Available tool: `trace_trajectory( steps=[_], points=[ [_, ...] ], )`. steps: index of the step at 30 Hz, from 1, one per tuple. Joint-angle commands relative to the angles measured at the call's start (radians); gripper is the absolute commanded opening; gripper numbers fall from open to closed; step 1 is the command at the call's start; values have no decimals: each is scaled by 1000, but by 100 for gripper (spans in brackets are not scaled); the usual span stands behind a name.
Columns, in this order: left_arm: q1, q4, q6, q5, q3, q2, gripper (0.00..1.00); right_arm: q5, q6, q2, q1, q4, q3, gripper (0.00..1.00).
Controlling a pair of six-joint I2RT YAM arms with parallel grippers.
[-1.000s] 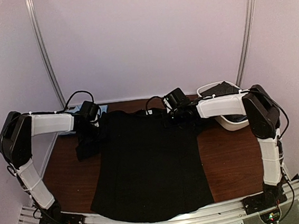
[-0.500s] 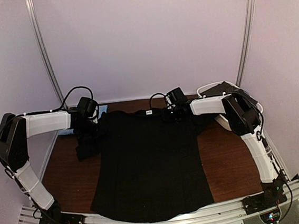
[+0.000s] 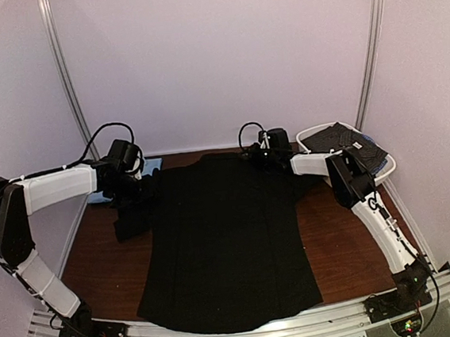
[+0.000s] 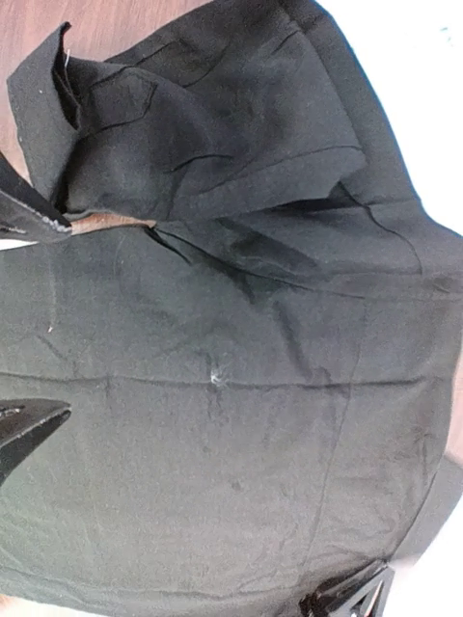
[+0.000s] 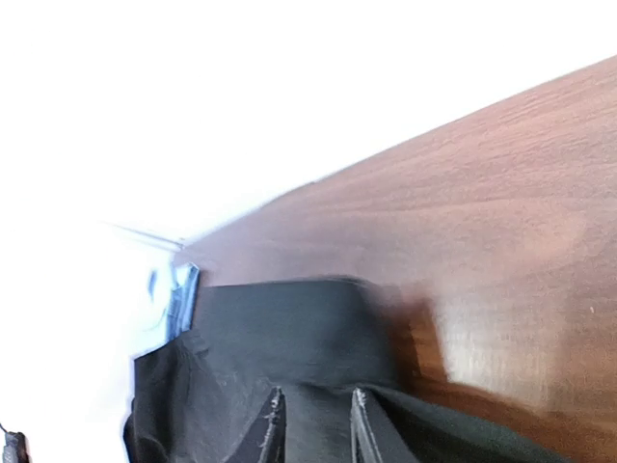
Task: Fold and stack the long sleeve shirts
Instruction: Flatten out the crumpled shirt at the center of the board.
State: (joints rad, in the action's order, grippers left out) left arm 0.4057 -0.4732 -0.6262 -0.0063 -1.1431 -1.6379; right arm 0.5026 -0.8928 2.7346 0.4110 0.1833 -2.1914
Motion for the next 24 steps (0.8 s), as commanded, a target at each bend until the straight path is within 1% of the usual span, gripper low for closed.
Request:
trace_trajectory(
  steps=[1, 6, 10, 13, 20, 23, 24],
  points=[
    [-7, 2, 0, 0, 5, 51, 57, 53, -170, 54, -9, 156, -48, 27],
    [-7, 2, -3, 6, 13, 58, 57, 66, -153, 31, -15, 139, -40, 29],
    [-7, 2, -4, 6, -1, 52, 57, 64, -82, -36, -15, 74, -21, 32],
    [-6, 4, -3, 6, -18, 47, 57, 60, -16, -102, -15, 23, 5, 37],
    [-7, 51, -2, 62, -26, 58, 58, 36, 149, -322, -15, -62, 191, 57],
    [-7, 78, -5, 94, -20, 60, 58, -4, 226, -432, -16, -99, 293, 69],
    [-7, 86, -5, 104, -18, 61, 58, -23, 247, -473, -17, -102, 351, 76]
  ],
)
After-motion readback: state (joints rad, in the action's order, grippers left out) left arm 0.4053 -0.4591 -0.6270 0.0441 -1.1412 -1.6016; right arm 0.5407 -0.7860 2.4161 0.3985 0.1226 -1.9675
